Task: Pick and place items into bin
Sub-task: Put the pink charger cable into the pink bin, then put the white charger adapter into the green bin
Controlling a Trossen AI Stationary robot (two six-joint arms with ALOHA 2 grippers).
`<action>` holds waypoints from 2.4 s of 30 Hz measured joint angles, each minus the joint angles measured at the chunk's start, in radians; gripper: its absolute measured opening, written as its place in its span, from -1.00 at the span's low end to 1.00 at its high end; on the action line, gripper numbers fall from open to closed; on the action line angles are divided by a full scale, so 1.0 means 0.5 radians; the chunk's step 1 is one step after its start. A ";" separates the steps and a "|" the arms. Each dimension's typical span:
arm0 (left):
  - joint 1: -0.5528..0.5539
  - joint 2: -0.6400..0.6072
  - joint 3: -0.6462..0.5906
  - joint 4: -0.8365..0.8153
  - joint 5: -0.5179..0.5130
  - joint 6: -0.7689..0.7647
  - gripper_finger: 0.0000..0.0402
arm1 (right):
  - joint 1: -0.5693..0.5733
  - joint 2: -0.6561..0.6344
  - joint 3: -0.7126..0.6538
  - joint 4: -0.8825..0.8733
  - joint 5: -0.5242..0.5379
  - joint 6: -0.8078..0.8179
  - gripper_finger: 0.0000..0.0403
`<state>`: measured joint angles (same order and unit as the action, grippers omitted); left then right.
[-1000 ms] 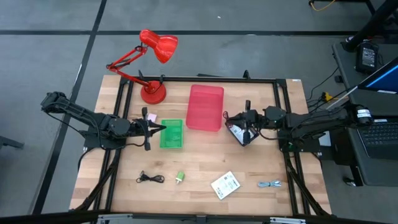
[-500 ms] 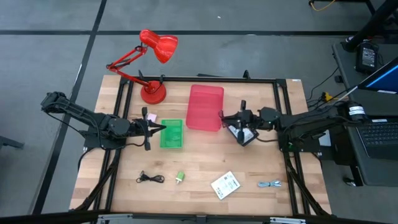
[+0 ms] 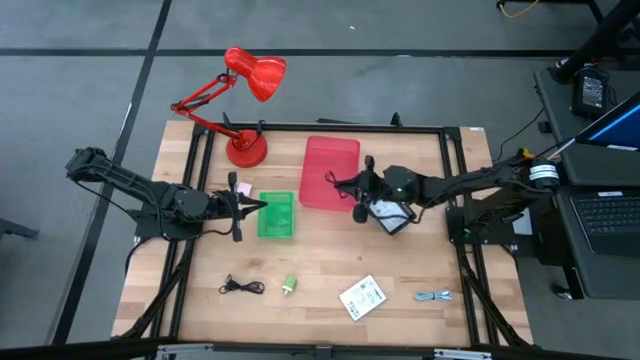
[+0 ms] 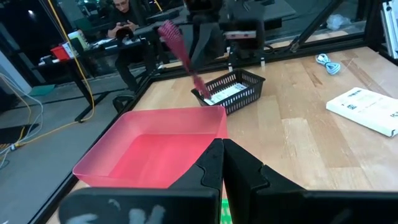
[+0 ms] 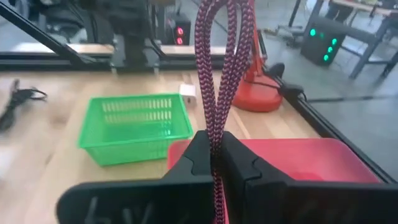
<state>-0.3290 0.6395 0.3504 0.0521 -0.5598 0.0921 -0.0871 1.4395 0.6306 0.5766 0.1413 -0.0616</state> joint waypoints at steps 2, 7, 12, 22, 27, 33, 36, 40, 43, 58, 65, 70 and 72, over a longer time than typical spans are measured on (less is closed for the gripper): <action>-0.001 0.000 0.000 0.000 0.000 0.000 -0.98 | -0.027 0.064 0.082 -0.092 -0.001 -0.007 -1.00; 0.000 0.000 0.000 -0.002 0.016 -0.013 -0.98 | -0.064 0.191 0.280 -0.341 -0.001 -0.071 -1.00; -0.001 0.000 0.000 -0.003 0.018 -0.162 -0.98 | -0.084 0.312 0.442 -0.540 0.030 -0.110 -1.00; -0.001 0.000 0.000 -0.005 0.021 -0.196 -0.98 | -0.160 0.525 0.720 -0.988 0.157 -0.058 -1.00; -0.001 0.000 0.000 -0.005 0.022 -0.196 -0.98 | -0.200 0.602 0.739 -1.004 0.157 -0.044 -1.00; -0.001 0.000 0.000 -0.005 0.022 -0.210 -0.98 | -0.240 0.616 0.738 -1.002 0.157 0.012 -0.98; -0.001 0.000 0.000 -0.005 0.022 -0.210 -0.98 | -0.242 0.616 0.739 -1.001 0.156 0.011 -0.91; -0.001 0.000 0.000 -0.005 0.022 -0.211 -0.98 | -0.241 0.616 0.738 -0.998 0.156 0.014 -0.82; -0.001 0.000 0.000 -0.005 0.022 -0.211 -0.98 | -0.241 0.616 0.738 -0.996 0.156 0.015 -0.76; -0.001 0.000 0.000 -0.005 0.022 -0.211 -0.98 | -0.194 0.550 0.737 -0.843 0.157 -0.094 -0.70; -0.001 0.000 0.000 -0.006 0.022 -0.211 -0.98 | -0.071 0.455 0.722 -0.824 0.039 -0.208 -0.95; -0.001 0.000 0.000 -0.005 0.022 -0.211 -0.98 | -0.060 0.455 0.693 -0.772 -0.276 -0.227 -0.95; -0.001 0.000 0.000 -0.006 0.022 -0.211 -0.98 | -0.061 0.451 0.594 -0.575 -0.278 -0.219 -0.95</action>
<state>-0.3294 0.6395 0.3504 0.0491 -0.5488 -0.0132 -0.1174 1.6650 0.9274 0.2891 0.0021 -0.1711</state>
